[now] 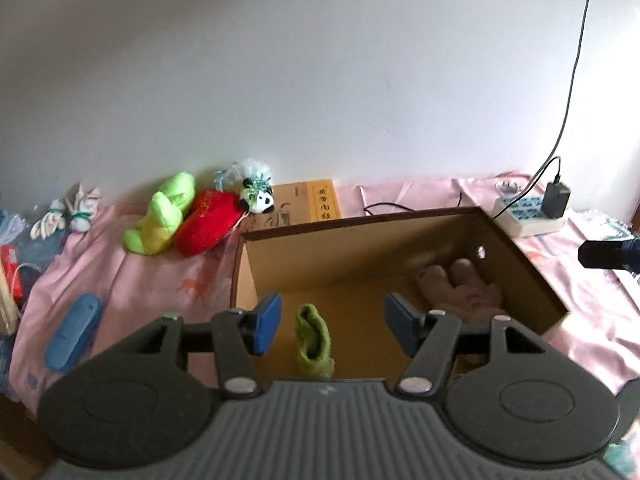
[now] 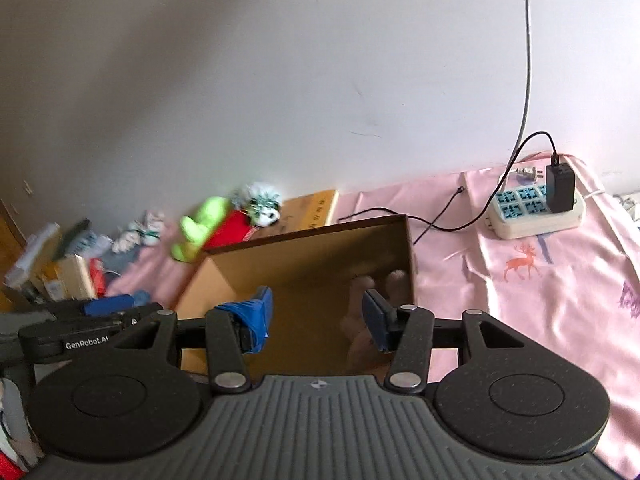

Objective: Organize soft objects
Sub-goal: 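Grasp the green caterpillar plush with the left tool while the right tool grasps the teal mesh puff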

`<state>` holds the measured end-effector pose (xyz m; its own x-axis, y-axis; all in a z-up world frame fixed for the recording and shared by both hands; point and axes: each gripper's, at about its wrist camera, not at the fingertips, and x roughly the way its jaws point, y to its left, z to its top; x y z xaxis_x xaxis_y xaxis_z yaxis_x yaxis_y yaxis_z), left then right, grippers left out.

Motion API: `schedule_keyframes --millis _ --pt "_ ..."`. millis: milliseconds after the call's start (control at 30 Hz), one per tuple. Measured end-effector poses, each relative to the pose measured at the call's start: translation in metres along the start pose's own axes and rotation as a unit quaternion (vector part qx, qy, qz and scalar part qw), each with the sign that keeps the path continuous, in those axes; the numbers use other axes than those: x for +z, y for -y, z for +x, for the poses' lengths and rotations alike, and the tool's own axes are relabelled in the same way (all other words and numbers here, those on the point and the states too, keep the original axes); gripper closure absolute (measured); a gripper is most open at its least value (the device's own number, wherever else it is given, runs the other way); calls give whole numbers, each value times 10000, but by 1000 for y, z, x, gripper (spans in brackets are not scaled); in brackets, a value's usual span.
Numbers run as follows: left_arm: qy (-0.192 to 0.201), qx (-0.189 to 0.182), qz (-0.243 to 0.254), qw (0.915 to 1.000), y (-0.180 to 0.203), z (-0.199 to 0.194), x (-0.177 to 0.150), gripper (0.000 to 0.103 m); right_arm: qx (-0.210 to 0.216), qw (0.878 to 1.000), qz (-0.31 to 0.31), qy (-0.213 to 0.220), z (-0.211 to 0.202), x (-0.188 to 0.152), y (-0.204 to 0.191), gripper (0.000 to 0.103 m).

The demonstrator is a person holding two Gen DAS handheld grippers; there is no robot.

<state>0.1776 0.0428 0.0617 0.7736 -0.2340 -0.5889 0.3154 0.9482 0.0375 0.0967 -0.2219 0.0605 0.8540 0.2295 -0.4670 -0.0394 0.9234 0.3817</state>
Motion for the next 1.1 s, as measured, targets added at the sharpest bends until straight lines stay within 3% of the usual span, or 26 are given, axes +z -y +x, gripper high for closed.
schedule_keyframes --millis 200,500,833,1100 --pt "97 279 -348 9990 10 -42 -16 34 237 9997 -39 71 -28 -16 3 68" --pt "-346 594 -661 9954 39 -72 -45 33 545 9984 -79 -155 -53 -49 7 68" --pt "-869 895 -484 9910 85 -69 -73 33 468 9982 -325 -193 -70 -76 15 68" --pt "-1129 942 -358 9885 105 -58 -81 33 446 9983 -79 -370 -77 -93 30 68"
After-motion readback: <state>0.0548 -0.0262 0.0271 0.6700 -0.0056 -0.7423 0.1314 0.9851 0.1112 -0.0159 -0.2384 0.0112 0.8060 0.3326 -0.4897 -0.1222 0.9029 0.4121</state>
